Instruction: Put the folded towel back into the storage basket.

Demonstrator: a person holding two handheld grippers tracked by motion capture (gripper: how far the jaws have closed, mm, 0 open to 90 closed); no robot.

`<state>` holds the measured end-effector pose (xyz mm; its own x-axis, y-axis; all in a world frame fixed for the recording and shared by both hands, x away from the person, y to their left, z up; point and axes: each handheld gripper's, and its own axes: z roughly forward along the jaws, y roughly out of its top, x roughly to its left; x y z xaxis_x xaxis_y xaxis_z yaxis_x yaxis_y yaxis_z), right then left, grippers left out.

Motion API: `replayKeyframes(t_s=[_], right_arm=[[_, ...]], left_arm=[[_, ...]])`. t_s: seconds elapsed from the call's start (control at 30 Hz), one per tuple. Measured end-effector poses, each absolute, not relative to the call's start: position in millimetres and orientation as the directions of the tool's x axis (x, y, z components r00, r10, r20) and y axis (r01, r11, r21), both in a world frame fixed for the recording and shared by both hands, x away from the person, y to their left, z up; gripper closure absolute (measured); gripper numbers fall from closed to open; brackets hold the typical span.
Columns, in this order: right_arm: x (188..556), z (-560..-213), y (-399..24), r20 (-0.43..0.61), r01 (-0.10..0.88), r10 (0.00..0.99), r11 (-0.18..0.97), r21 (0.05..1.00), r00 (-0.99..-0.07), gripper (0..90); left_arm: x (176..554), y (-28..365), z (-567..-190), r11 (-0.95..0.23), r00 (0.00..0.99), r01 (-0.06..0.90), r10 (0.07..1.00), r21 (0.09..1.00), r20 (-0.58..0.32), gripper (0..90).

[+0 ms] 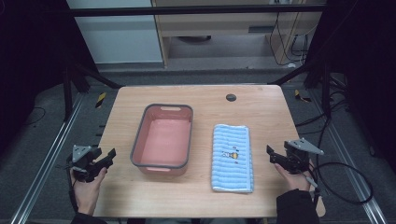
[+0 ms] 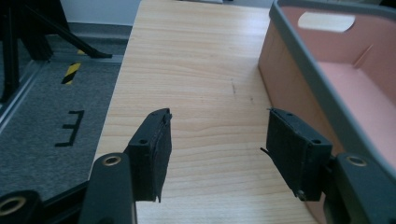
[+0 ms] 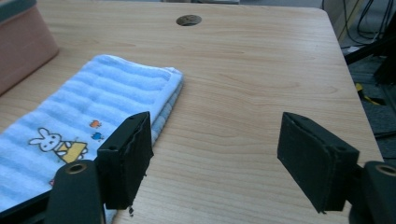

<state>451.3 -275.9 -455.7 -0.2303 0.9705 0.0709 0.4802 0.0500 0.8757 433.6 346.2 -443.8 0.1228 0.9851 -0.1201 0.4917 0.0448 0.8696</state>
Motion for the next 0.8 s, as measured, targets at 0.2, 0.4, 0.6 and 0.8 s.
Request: replayKeyframes(t_s=[0.2,0.4,0.6,0.8], right_arm=[[450,-450,-277,0.064,0.46,0.97,0.053,0.886,-0.236,26.5],[449,-435,-277,0.033,0.43,0.964,0.088,0.899,-0.265,34.9],[456,-422,-273,0.05,0.426,0.951,0.089,0.9,-0.305,36.9],[462,-405,-264,0.052,0.407,0.943,0.092,0.909,-0.329,38.9]], left_arm=[[430,342,-436,0.033,0.143,0.468,0.983,0.883,-0.113,40.4],[426,330,-428,0.01,0.203,0.446,0.973,0.895,-0.112,40.2],[427,318,-419,-0.017,0.235,0.429,0.968,0.903,-0.094,41.4],[428,307,-407,-0.004,0.267,0.407,0.957,0.913,-0.115,42.6]])
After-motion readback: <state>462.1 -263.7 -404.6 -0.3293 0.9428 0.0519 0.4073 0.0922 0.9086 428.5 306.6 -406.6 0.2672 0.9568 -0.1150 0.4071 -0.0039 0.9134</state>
